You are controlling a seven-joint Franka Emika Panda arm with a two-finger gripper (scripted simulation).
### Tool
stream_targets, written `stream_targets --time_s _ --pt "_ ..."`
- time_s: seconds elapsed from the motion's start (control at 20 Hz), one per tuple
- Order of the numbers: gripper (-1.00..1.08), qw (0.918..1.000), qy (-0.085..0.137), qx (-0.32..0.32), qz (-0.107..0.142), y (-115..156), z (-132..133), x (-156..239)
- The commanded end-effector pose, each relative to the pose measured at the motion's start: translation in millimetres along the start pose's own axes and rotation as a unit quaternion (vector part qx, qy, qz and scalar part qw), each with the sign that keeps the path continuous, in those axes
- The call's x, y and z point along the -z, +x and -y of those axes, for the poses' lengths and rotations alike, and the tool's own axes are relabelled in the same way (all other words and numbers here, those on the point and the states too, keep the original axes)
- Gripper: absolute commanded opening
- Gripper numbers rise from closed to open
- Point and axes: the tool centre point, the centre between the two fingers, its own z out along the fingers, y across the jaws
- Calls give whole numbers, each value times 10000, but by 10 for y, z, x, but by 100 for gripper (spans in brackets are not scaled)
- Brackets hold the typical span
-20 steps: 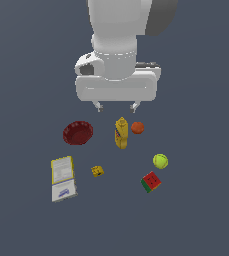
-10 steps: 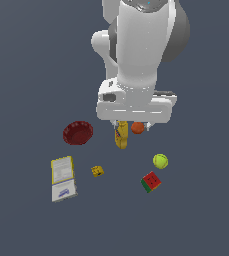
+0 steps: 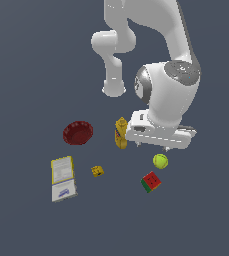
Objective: Pick up a designated object from a clutter of objects.
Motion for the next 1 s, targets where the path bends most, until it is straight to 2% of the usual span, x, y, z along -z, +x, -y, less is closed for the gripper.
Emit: stream_targets --time_s 0.0,0.45,0.95 --pt "100 9999 -23 -124 25 -52 196 -249" --pt "100 9992 -88 -394 83 -246 628 -843" --pt "100 9989 -105 -443 100 -306 716 -991"
